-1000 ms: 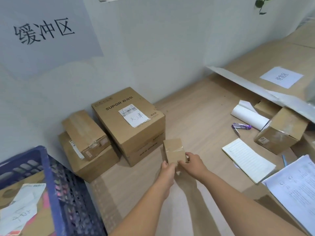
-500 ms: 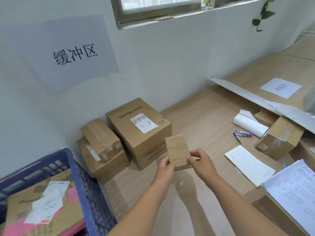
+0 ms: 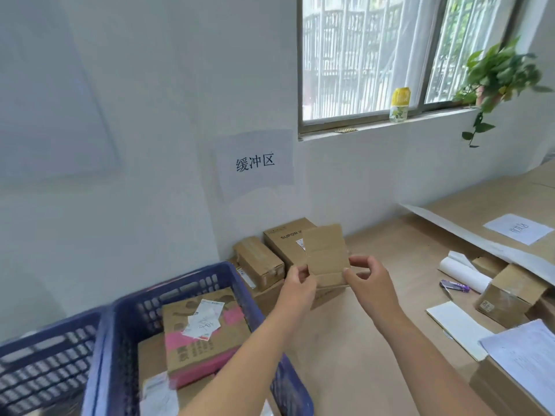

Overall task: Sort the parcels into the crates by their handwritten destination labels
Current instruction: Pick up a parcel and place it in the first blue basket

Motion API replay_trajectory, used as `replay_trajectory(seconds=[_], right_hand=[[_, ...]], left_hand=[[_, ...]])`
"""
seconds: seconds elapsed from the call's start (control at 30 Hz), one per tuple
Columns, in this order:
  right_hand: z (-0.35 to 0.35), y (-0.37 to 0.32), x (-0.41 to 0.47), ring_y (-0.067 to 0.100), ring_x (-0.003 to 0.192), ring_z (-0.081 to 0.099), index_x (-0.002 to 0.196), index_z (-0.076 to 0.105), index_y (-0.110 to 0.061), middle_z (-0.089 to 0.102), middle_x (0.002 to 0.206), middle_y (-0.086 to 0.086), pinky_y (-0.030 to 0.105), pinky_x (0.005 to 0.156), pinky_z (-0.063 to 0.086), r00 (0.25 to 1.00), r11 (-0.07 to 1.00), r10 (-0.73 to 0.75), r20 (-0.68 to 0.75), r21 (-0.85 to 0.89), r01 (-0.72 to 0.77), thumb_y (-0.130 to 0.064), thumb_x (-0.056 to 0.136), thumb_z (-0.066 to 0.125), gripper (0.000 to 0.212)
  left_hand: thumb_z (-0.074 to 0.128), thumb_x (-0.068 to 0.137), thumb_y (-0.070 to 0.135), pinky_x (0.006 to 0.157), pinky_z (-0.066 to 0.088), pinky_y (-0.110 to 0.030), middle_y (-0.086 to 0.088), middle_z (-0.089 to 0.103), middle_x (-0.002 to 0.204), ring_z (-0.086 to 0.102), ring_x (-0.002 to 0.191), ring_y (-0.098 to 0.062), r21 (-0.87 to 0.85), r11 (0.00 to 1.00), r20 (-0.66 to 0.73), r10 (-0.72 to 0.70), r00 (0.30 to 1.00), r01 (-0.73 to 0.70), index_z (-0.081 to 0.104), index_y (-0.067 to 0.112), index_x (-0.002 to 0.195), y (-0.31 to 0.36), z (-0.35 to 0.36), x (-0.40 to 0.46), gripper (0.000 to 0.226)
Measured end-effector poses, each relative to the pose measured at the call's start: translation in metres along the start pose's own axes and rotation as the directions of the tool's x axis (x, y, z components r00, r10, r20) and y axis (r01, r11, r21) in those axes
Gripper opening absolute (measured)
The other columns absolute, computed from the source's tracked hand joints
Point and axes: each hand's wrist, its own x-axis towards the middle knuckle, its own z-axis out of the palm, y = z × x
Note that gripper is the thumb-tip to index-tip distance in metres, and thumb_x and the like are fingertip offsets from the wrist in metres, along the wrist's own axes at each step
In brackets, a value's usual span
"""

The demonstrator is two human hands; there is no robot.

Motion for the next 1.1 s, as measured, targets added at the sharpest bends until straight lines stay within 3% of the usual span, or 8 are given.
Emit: replay_trajectory(seconds=[0.33,0.53,0.67,0.77,0.83,0.9,1.0,1.1], right_hand=[[0.077,-0.113,-0.209,0.012,0.092,0.066,0.105,0.062,-0.029,0.07,0.104,-0.009,0.026,0.075,0.051,0.961,0.981,-0.194,0.195,0.063,0.186,-0.01,0.088,0.068,0.027],[0.127,-0.151,-0.303,0.001,0.086,0.06,0.133,0.055,-0.023,0.063,0.118,-0.003,0.006,0.066,0.047,0.887,0.974,-0.217,0.408,0.028,0.225,-0.011,0.09,0.068,0.047],[0.149,-0.16,-0.344,0.004,0.092,0.061,0.14,0.046,-0.034,0.055,0.119,-0.008,0.012,0.064,0.053,0.806,0.969,-0.213,0.553,0.014,0.246,-0.014,0.09,0.068,0.059],[0.16,-0.162,-0.359,0.006,0.102,0.059,0.141,0.048,-0.038,0.051,0.124,-0.014,0.024,0.083,0.057,0.747,0.954,-0.243,0.619,0.014,0.299,-0.015,0.089,0.069,0.06],[0.165,-0.162,-0.366,0.004,0.105,0.058,0.137,0.05,-0.043,0.053,0.121,-0.014,0.022,0.087,0.054,0.718,0.951,-0.256,0.647,0.034,0.309,-0.012,0.09,0.068,0.059],[0.17,-0.163,-0.37,0.002,0.106,0.06,0.133,0.053,-0.046,0.059,0.117,-0.011,0.025,0.089,0.055,0.712,0.955,-0.255,0.654,0.056,0.291,-0.011,0.091,0.068,0.057],[0.175,-0.164,-0.375,0.003,0.108,0.062,0.132,0.058,-0.045,0.066,0.114,-0.014,0.037,0.091,0.057,0.711,0.968,-0.24,0.661,0.109,0.226,-0.016,0.095,0.062,0.046],[0.176,-0.168,-0.379,0.005,0.11,0.062,0.125,0.062,-0.044,0.069,0.116,-0.014,0.033,0.093,0.055,0.72,0.975,-0.221,0.658,0.15,0.162,-0.025,0.101,0.054,0.031]], left_hand=[[0.05,0.076,0.033,0.096,0.054,-0.048,-0.001,0.072,0.103,0.068,0.103,-0.023,-0.036,0.994,-0.174,0.097,0.98,-0.105,0.06,0.026,0.097,-0.003,-0.179,-0.215,0.025],[0.046,0.102,0.018,0.094,0.056,-0.048,-0.001,0.068,0.116,0.07,0.102,-0.021,-0.055,0.994,-0.274,0.074,0.959,-0.092,0.057,0.024,0.116,-0.023,-0.269,-0.306,0.019],[0.048,0.103,0.021,0.093,0.058,-0.044,0.001,0.069,0.12,0.07,0.104,-0.02,-0.117,0.987,-0.375,0.056,0.925,-0.107,0.053,0.031,0.132,-0.039,-0.299,-0.349,0.032],[0.045,0.103,0.017,0.092,0.059,-0.038,0.001,0.074,0.112,0.072,0.103,-0.023,-0.17,0.98,-0.389,0.031,0.921,-0.105,0.06,0.041,0.115,-0.043,-0.31,-0.375,0.03],[0.042,0.104,0.021,0.094,0.058,-0.039,-0.001,0.073,0.114,0.071,0.106,-0.026,-0.21,0.972,-0.403,0.011,0.915,-0.104,0.062,0.038,0.122,-0.042,-0.315,-0.385,0.032],[0.04,0.105,0.027,0.097,0.056,-0.04,0.0,0.071,0.112,0.069,0.108,-0.026,-0.229,0.966,-0.433,0.009,0.901,-0.12,0.062,0.033,0.127,-0.039,-0.319,-0.394,0.031],[0.04,0.106,0.031,0.078,0.058,-0.026,0.013,0.074,0.092,0.07,0.093,-0.011,-0.226,0.959,-0.45,0.052,0.891,-0.171,0.066,0.037,0.115,-0.042,-0.324,-0.4,0.028],[0.039,0.106,0.032,0.074,0.053,-0.021,0.022,0.074,0.086,0.066,0.093,-0.003,-0.224,0.953,-0.463,0.078,0.883,-0.201,0.064,0.042,0.113,-0.04,-0.325,-0.41,0.028]])
